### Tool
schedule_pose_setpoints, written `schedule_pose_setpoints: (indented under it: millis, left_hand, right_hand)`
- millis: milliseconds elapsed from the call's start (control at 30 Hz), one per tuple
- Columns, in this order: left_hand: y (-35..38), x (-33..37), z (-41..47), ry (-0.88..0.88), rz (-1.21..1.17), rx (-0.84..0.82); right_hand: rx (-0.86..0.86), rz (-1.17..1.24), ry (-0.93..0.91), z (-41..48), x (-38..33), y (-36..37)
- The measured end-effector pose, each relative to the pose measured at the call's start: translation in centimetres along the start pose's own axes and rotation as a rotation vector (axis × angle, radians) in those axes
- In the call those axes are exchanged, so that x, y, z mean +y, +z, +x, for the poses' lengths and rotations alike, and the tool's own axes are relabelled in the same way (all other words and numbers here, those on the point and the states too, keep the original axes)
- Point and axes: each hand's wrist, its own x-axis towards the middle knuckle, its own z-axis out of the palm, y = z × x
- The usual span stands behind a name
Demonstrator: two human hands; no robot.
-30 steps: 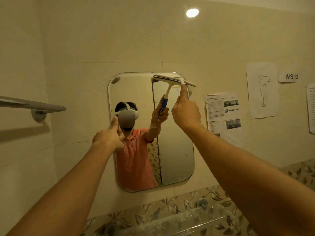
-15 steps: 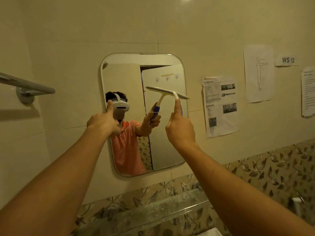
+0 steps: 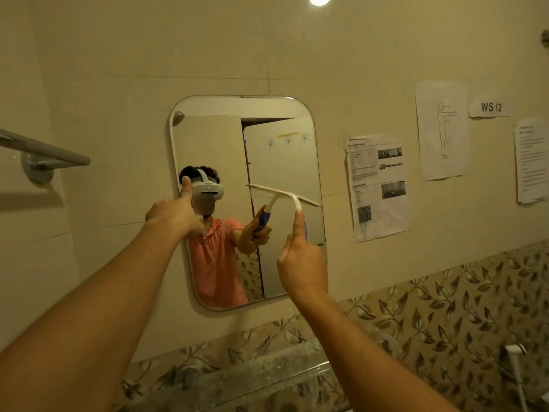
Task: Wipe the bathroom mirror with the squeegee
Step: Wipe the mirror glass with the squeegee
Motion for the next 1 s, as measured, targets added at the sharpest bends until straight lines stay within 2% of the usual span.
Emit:
schedule_pose_setpoints:
  millis: [233,433,700,1000]
  left_hand:
    - [-0.4,0.1,-0.2,-0.012,-0.020,-0.004]
    - [-0.7,0.2,0.0,-0.034,-0.013,-0.035]
    - [-0.8,0.3,0.2,-0.038,-0.028,-0.061]
    - [-0.5,0.2,0.5,-0.021,0.004,-0.036]
  right_hand:
    - [-0.036,0.020,-0.029,-0.7,0.5,-1.5]
    - [0.155,0.167,-0.167,5.0,-3.9,-7.5]
    - [0.169,0.016,-0.192,12.7,-8.2,-10.9]
    - [0.122,-0.053,-0.179,11.0,-6.4,-8.8]
